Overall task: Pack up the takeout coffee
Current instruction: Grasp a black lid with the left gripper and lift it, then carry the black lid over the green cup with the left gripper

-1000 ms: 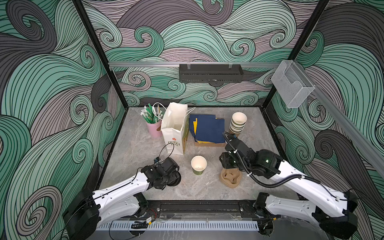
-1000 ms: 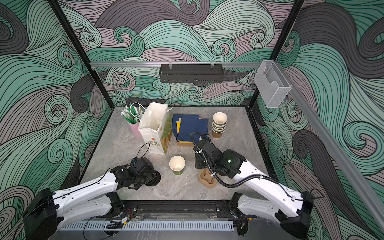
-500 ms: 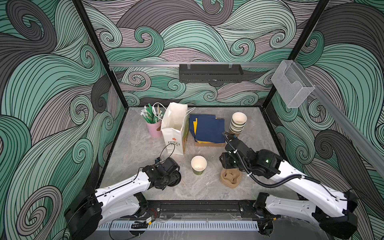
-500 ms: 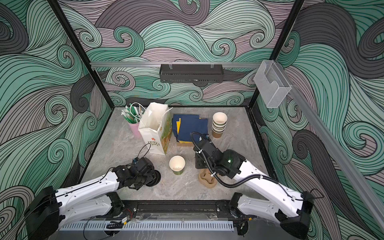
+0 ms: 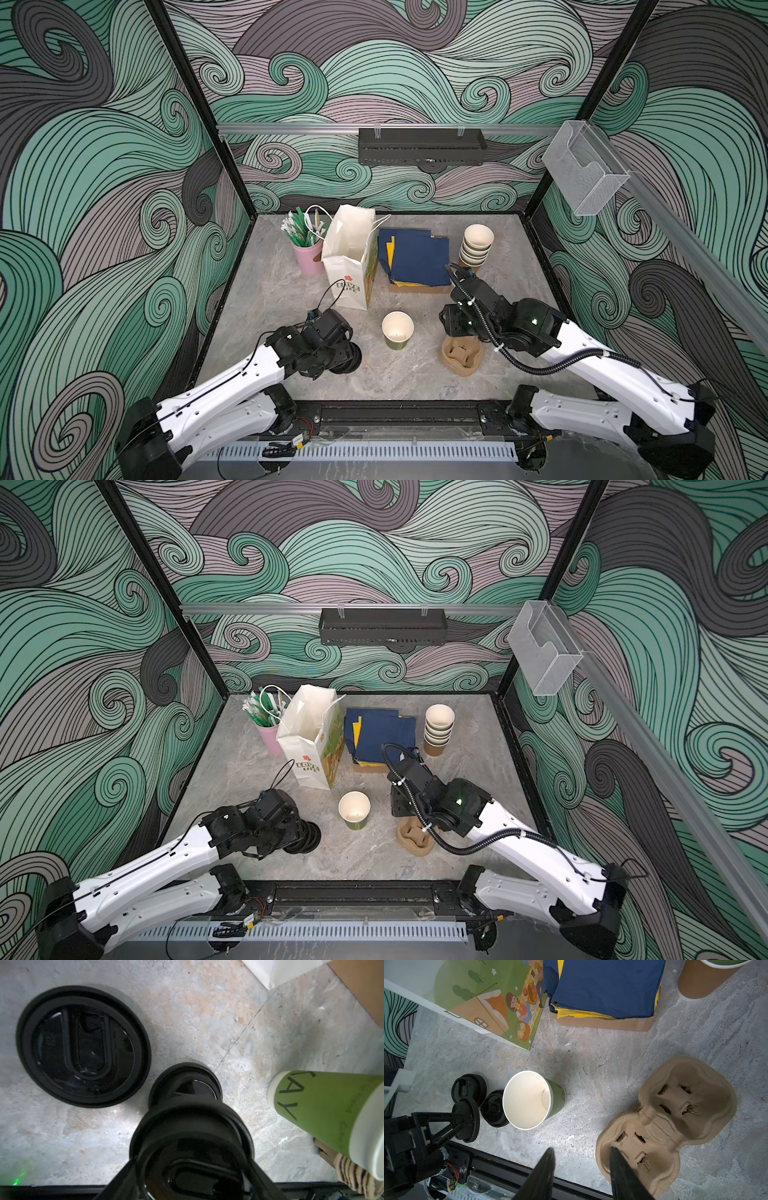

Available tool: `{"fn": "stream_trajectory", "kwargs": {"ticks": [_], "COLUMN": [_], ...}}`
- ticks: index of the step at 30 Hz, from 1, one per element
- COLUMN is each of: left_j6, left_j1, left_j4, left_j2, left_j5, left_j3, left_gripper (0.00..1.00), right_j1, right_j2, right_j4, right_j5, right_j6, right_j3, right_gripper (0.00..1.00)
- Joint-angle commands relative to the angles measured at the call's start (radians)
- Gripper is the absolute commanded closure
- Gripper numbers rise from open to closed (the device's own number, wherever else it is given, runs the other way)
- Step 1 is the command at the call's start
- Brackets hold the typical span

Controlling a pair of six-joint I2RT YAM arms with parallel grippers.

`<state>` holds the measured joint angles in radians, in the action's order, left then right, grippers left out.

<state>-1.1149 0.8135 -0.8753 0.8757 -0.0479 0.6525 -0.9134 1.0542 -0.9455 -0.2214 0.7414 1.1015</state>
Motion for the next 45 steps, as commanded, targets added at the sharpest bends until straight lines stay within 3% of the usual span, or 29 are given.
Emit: {"fn": "stream_trajectory", "kwargs": {"ticks": [1, 6, 11, 15, 18, 22, 29, 45], "left_j6": [0.141, 0.297, 0.467, 0.592, 0.692, 0.775, 0.834, 0.868], "left_j1": [-0.001, 0.001, 0.028, 0.092, 0.153, 0.170, 0.181, 0.192], "left_j4": [-0.070, -0.061, -0.046, -0.117, -0.213, -0.322, -0.325, -0.207], "left_j2": [-0.023, -0.008, 0.077, 0.239, 0.397, 0.611, 0.781, 0.856], "left_j5": [0.052, 0.163, 0.203, 0.181, 0.089, 0.058, 0.048, -0.005], "left_j3": [0.088, 0.199, 0.341, 0.510, 0.628, 0.776, 0.895, 0.907], "left_gripper": [0.33, 0.33, 0.33, 0.33, 0.33, 0.33, 0.33, 0.31], "right_j1": [0.034, 0.087, 0.129, 0.144, 0.154, 0.161, 0.169, 0.178], "right_j2": [-0.033, -0.067, -0.088, -0.104, -0.116, -0.114, -0.129, -0.200], "right_j4": [-0.017, -0.019, -0.018, -0.021, -0.023, -0.023, -0.054, -0.101], "right_j5": [0.015, 0.045, 0.071, 0.077, 0.077, 0.074, 0.069, 0.027], "right_j6": [0.024, 0.013, 0.013, 0.014, 0.032, 0.031, 0.025, 0.046], "right_j3": [-0.020, -0.034, -0.041, -0.049, -0.054, -0.027, -0.025, -0.047], "right_gripper": [0.55, 0.55, 0.55, 0.55, 0.55, 0.55, 0.55, 0.55]}}
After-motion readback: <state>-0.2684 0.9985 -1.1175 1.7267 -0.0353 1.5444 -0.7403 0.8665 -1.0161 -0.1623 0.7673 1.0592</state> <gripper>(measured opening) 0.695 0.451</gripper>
